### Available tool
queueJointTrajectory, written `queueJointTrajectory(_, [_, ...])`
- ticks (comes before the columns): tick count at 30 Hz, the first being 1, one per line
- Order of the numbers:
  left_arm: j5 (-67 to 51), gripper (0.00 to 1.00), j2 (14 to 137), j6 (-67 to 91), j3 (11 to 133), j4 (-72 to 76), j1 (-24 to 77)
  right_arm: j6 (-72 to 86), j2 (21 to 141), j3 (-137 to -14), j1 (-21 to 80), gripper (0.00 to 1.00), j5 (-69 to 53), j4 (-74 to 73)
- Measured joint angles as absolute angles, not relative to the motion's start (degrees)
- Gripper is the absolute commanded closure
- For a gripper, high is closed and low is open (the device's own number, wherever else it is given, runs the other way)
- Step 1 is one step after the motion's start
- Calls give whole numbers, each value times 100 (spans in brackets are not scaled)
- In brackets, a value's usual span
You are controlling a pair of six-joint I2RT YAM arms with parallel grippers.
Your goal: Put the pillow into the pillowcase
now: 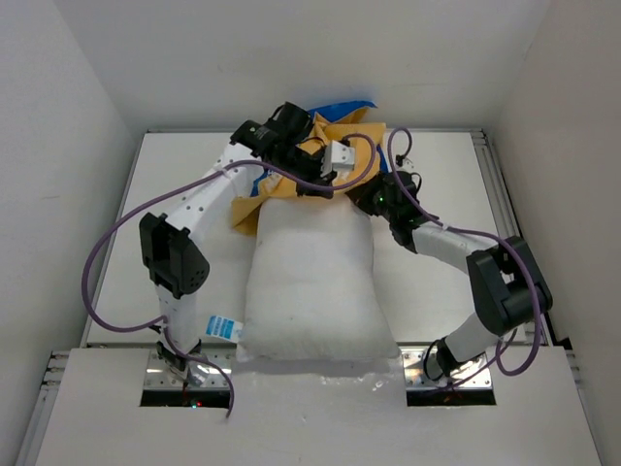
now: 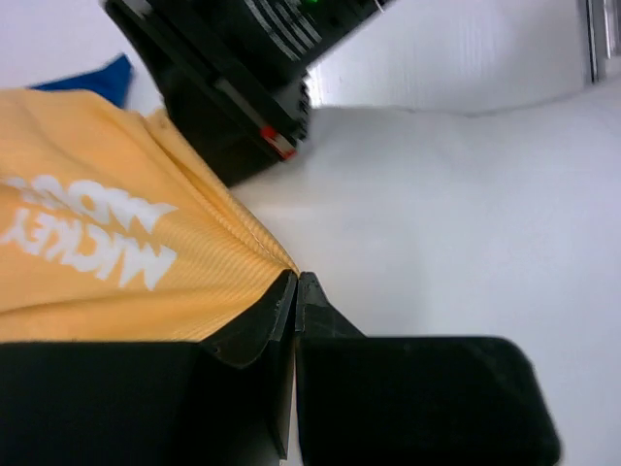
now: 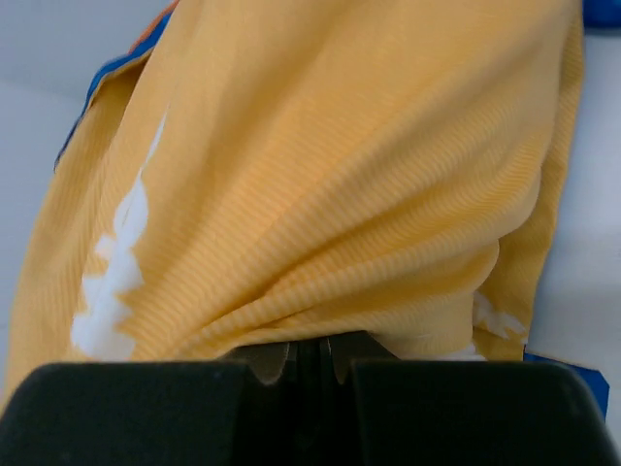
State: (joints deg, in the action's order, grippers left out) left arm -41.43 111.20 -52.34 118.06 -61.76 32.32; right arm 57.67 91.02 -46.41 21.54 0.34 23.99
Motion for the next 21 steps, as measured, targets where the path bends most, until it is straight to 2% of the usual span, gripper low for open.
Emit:
queueJointTrajectory(2, [-4136, 100, 11061, -5345, 11502, -6198, 3218, 5983, 9164, -4654, 2156, 100, 255, 2364])
queueJointTrajectory(3, [-4134, 100, 11045, -5378, 11375, -6178, 3183, 6038, 9190, -4670, 2156, 96, 294, 2366])
queueJointTrajectory(4, [-4132, 100, 11017, -5413, 11209, -6143, 3146, 6077, 9214, -4685, 2156, 73, 311, 2364])
queueJointTrajectory(7, [-4101, 100, 10951, -5428, 10892, -6064, 2974, 6169, 9253, -4696, 2141, 18, 320, 2368])
queueJointTrajectory(8, [-4042, 89, 10912, -5398, 10787, -6020, 2884, 6152, 9284, -4709, 2104, 2, 266, 2364])
queueJointTrajectory(9, [-3966, 73, 10875, -5374, 10700, -5953, 2792, 6082, 9327, -4759, 2062, 1, 154, 2340])
queueJointTrajectory(10, [-3841, 44, 10833, -5299, 10621, -5931, 2692, 5922, 9404, -4917, 1994, 1, -132, 2209])
queueJointTrajectory(11, [-3730, 33, 10785, -5249, 10545, -5933, 2613, 5717, 9483, -5113, 1922, 1, -414, 2043])
queueJointTrajectory(12, [-3632, 15, 10750, -5170, 10508, -5948, 2519, 5494, 9522, -5308, 1868, 1, -692, 1809])
queueJointTrajectory(13, [-3557, 3, 10722, -5111, 10497, -5955, 2434, 5225, 9518, -5470, 1809, 1, -943, 1562])
queueJointTrajectory(16, [-3459, 0, 10582, -4869, 10499, -5927, 2163, 4368, 9174, -5568, 1758, 1, -1431, 821])
queueJointTrajectory(21, [-3444, 0, 10226, -4405, 10683, -5778, 1288, 3035, 7623, -5103, 1675, 1, -1859, -493])
